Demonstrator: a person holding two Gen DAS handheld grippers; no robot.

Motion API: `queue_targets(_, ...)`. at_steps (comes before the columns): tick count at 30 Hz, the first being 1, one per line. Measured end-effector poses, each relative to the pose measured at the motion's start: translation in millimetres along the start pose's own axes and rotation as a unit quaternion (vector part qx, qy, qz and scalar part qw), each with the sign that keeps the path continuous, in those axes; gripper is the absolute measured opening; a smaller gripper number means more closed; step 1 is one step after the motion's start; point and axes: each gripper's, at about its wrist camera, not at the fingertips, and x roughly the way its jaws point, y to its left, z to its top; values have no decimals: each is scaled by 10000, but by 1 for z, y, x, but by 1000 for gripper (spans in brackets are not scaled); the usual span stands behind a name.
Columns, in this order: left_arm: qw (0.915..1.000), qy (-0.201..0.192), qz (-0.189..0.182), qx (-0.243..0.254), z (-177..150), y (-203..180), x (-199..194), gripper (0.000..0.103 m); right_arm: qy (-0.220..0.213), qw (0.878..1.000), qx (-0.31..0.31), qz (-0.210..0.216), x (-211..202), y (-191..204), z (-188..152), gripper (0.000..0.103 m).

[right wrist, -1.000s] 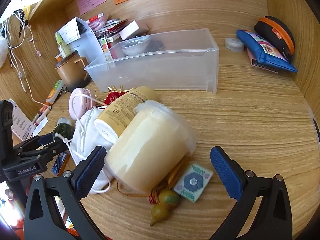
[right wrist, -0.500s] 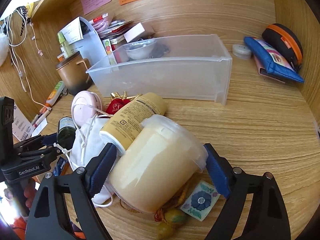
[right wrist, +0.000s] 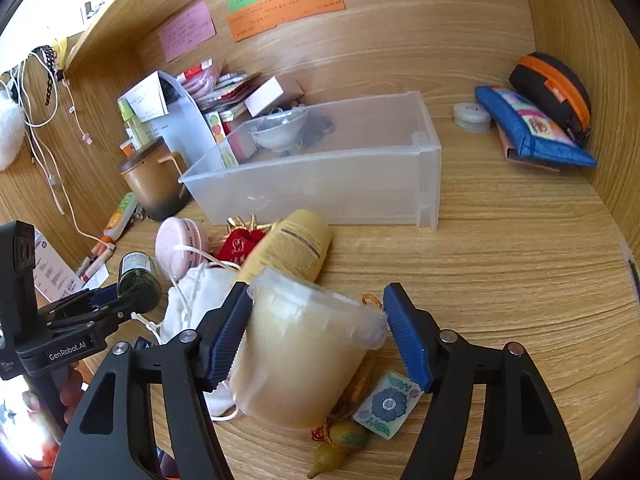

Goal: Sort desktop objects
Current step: 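Lift the bottle with the left tool while the right tool lifts the jar toward the clear bin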

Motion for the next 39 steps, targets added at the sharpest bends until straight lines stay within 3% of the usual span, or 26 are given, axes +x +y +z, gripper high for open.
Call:
queue_targets(2, 10000, -43, -8, 9, 1, 0, -3, 56, -85, 9999, -40, -65, -4, 2, 2, 58)
queue_targets(3, 10000, -59, -12, 18, 1, -1, -4, 56, -177, 9998, -65, -46, -8, 2, 3, 45)
queue_targets(4, 10000, -75, -16, 22, 2, -1, -5, 56, -235, 9997, -58, -8, -12, 2, 6, 17)
queue_targets(7, 9999, -112, -40, 56, 2, -2, -7, 56, -127, 9999, -23, -25, -12, -2, 13, 15)
queue_targets(10, 9999, -94, -25, 46, 1, -3, -7, 56, -35, 9998, -125, -169, -13, -1, 11, 19)
queue_targets(12, 10000, -60, -25, 21, 0, -3, -7, 56, 61, 9999, -5, -88, -15, -5, 9, 41)
queue_targets(13, 10000, -48, -22, 8, -1, -2, -7, 56, 85, 9999, 38, -49, -16, -6, 8, 68)
queue_targets(14, 10000, -45, -27, 3, -1, -2, -8, 56, 26, 10000, 57, 59, -20, -7, 4, 85)
queue_targets(15, 10000, -52, -30, 9, -1, -2, -8, 56, -65, 9999, 30, 143, -24, -6, 2, 88)
queue_targets(17, 10000, -66, -28, 24, -2, -1, -9, 56, -124, 9997, -164, 144, -29, -1, -2, 88)
queue_targets(24, 9998, -132, -114, 55, -4, -6, -16, 56, 347, 9935, -986, -444, -1, 24, -22, 88)
queue_targets(27, 9997, -195, -97, 75, -3, -7, -22, 56, 295, 9894, -1195, -776, 9, 29, -26, 81)
queue_targets(28, 9997, -214, -88, 83, -3, -7, -23, 56, 285, 9889, -1222, -795, 11, 29, -26, 69)
queue_targets(39, 9986, -450, -100, 255, 12, -15, -36, 56, -137, 9938, -937, -590, -12, 22, -2, 64)
